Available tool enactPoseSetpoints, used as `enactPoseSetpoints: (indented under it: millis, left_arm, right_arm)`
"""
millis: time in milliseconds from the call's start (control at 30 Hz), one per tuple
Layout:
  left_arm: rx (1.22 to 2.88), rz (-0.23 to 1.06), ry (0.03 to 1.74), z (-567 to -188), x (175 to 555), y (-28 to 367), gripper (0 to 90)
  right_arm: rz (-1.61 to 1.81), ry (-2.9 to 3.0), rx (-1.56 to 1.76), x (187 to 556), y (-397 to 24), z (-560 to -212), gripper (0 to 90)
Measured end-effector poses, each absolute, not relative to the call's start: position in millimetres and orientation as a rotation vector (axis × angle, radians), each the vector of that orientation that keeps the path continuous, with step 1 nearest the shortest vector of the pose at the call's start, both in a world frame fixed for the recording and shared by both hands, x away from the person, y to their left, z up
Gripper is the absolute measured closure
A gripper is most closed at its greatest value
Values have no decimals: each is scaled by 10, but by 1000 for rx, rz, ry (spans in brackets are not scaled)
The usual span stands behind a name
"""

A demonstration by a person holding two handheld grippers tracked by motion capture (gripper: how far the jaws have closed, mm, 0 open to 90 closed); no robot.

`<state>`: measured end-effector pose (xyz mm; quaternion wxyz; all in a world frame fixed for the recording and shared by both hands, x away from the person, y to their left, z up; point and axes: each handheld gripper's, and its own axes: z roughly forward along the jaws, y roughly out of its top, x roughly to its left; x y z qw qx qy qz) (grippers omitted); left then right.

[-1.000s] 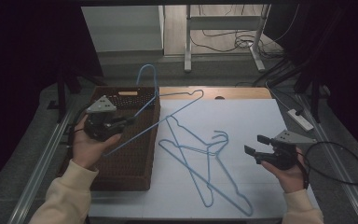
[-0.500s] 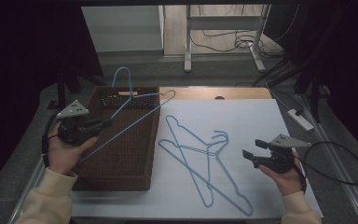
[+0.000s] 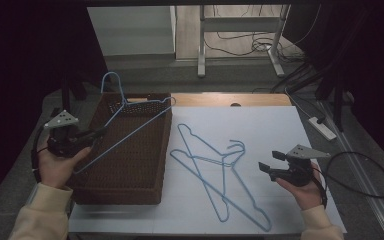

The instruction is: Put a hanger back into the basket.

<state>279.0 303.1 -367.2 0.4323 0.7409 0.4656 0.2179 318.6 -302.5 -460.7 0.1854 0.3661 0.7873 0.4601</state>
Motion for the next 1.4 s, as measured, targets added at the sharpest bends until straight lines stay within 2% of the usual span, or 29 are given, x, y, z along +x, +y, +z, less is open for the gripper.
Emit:
enactPoseSetpoints:
  millis: [300, 933, 1400]
  left_arm:
    - [1807, 575, 1194, -3666, 2725, 3169, 874]
    - [1944, 514, 1299, -4164, 3033, 3153, 873]
    - [2055, 513, 1382, -4292, 3131, 3204, 871]
  right_arm:
    - [1287, 2227, 1034, 3187, -3020, -4613, 282]
    - [1272, 2249, 1035, 3194, -2999, -4640, 282]
    - [1254, 2271, 1036, 3202, -2973, -4667, 279]
